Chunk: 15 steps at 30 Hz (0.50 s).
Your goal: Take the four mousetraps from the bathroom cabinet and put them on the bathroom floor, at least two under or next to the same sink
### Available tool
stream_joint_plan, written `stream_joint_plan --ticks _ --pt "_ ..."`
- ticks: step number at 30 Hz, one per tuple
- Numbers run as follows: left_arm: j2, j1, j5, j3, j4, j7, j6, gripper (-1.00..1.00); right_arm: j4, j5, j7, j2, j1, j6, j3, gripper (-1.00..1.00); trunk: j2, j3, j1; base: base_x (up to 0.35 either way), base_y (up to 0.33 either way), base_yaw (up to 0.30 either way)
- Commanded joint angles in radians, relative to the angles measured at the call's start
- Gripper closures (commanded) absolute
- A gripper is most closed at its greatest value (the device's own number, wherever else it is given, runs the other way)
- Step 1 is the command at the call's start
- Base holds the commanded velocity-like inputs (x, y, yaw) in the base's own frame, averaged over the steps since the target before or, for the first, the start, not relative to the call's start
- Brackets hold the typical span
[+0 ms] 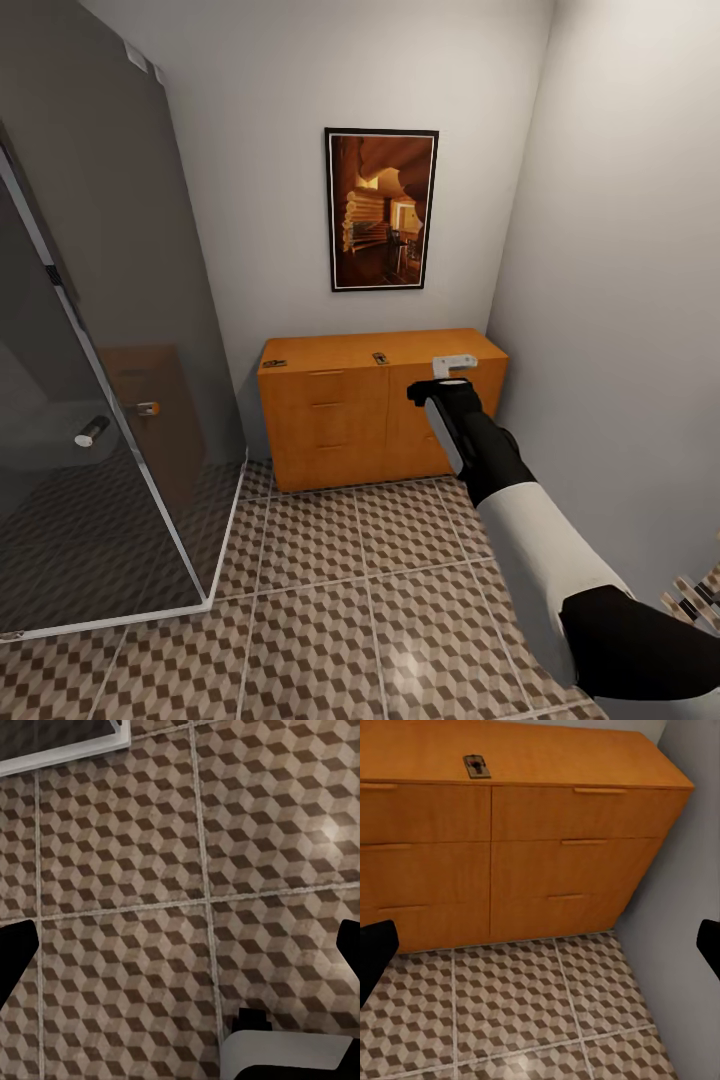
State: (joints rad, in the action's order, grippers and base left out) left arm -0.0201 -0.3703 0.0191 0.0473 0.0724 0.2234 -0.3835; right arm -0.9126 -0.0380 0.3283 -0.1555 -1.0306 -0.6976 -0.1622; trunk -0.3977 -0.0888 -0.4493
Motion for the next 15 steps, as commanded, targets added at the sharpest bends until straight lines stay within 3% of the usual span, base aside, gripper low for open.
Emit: stream_joint_plan --ticks 1,11,15 --pt "0.0 -0.002 0.002 0.005 0.004 0.005 -0.006 -1.0 0.0 -0.004 0.007 -0.001 -0.001 -0.005 -0.003 -1.0 -0.002 -0.002 -0.001 0.0 0.0 0.0" --pt "0.003 -0.001 0.001 0.004 0.003 0.005 -0.008 -1.0 0.0 -0.006 -0.008 -0.004 -0.001 -0.004 -0.002 -1.0 -0.002 -0.002 -0.001 0.0 0.0 0.0" --pt "0.041 -0.001 0.001 0.004 0.003 0.003 -0.008 -1.0 0.0 -0.006 -0.017 -0.006 -0.001 -0.004 -0.003 -1.0 -0.002 -0.002 -0.001 0.0 0.0 0.0"
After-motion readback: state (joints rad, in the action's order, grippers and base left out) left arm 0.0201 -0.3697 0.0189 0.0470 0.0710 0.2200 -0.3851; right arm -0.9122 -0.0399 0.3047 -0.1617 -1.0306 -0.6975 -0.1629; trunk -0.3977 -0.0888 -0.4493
